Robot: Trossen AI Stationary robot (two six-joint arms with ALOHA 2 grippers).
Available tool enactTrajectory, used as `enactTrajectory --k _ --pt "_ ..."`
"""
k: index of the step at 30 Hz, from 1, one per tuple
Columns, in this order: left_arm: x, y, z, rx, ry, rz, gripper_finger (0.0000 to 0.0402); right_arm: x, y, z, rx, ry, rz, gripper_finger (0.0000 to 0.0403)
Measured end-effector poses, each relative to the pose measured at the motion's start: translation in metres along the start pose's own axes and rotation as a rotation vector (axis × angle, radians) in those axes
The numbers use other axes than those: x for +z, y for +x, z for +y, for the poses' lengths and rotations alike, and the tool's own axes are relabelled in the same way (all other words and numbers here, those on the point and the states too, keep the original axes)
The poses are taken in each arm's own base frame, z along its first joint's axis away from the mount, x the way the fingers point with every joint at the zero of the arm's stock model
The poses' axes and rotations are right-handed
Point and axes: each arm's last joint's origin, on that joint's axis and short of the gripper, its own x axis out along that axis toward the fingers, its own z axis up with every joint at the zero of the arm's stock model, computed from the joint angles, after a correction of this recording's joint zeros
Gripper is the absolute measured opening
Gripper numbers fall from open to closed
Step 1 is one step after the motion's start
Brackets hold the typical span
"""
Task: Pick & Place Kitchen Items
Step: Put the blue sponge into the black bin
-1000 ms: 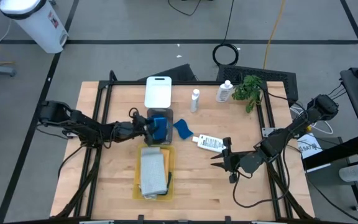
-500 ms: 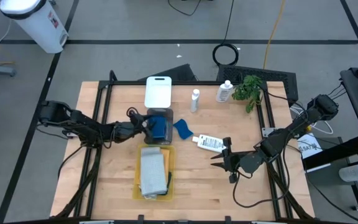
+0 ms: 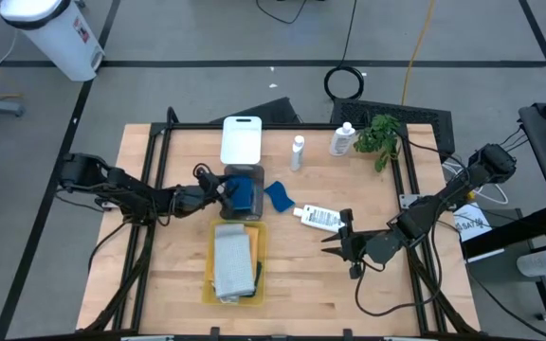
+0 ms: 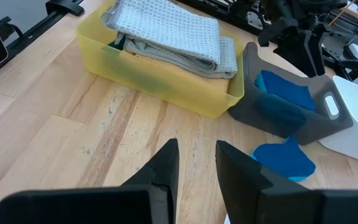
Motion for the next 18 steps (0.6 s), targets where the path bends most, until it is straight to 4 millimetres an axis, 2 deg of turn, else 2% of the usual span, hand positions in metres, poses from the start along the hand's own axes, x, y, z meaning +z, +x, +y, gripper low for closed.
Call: enactTrajectory --k 18 --pt "0.0 0.0 -0.0001 -0.003 -0.007 0.001 0.0191 0.0 0.0 0.0001 0.0 0.0 0.0 0.0075"
